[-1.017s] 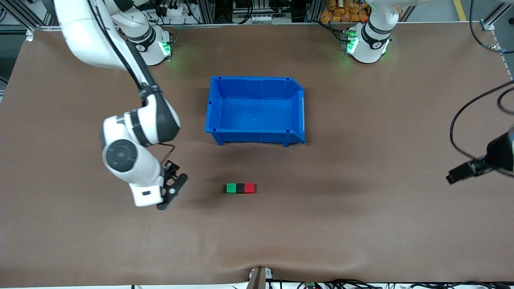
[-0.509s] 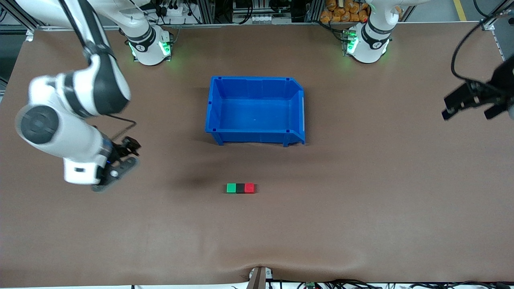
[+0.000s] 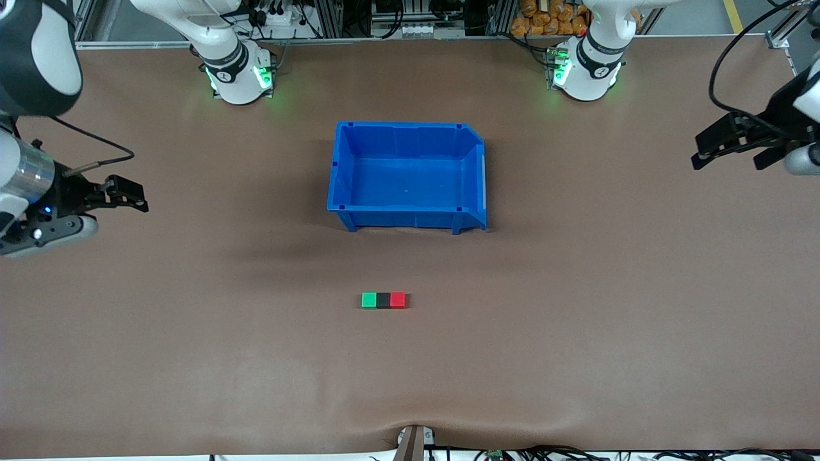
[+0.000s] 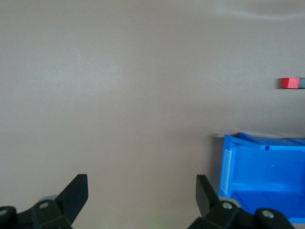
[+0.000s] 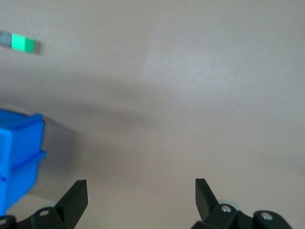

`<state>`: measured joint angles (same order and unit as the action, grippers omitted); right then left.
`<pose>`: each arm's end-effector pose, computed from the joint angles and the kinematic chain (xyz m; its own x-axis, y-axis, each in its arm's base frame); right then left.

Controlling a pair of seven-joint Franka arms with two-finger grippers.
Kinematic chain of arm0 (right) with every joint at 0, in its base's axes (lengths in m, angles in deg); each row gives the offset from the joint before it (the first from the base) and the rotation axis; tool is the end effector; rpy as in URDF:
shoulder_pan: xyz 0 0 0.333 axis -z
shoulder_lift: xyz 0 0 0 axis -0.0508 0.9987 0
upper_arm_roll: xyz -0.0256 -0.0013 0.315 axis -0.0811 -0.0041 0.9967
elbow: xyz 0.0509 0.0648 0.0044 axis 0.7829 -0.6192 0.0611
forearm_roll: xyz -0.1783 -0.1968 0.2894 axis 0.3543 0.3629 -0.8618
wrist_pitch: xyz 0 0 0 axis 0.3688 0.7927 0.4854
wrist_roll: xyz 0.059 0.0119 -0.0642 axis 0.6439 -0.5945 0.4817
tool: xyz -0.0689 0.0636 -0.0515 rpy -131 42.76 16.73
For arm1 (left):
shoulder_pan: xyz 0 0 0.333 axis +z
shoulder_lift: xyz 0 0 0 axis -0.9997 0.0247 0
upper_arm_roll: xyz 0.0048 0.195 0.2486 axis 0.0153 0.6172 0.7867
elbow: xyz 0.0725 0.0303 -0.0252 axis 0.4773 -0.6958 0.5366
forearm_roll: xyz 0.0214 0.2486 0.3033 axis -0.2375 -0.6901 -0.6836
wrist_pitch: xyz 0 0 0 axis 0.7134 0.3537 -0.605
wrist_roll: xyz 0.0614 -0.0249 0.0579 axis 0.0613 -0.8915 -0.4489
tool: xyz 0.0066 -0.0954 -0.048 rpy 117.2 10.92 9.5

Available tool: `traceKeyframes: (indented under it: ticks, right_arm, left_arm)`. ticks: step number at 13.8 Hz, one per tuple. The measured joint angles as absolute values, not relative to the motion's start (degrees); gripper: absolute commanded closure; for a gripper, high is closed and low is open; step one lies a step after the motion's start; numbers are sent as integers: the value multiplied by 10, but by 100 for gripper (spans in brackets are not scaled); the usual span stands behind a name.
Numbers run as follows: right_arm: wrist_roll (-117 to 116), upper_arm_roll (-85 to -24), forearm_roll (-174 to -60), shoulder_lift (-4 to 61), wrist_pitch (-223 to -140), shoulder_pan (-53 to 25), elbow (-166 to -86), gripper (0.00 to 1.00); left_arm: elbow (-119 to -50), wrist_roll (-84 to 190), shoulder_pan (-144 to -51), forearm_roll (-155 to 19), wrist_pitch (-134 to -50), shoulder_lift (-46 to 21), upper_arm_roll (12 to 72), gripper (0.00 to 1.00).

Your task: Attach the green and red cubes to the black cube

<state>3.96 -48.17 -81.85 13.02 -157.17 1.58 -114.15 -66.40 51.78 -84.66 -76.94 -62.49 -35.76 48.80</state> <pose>0.5967 0.0238 0.5671 0.9774 0.1995 -0.0696 0.1968 -0.9794 -0.0449 0.5577 -0.0715 0.6708 0.9977 0.0048 0.0673 0.0039 -0.9999 0.0133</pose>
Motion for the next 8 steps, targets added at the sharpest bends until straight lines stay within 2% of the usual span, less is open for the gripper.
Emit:
traceKeyframes:
  ticks: [3,8]
  right_arm:
    - [-20,-478,-818,103,-1557,15,-1142,0]
    - [-35,-489,-818,49,-1504,27,-1142,0]
  left_arm:
    - [-716,536,-837,-769,-645,-393,493,0]
    - [-715,616,-807,-769,-658,-395,501,0]
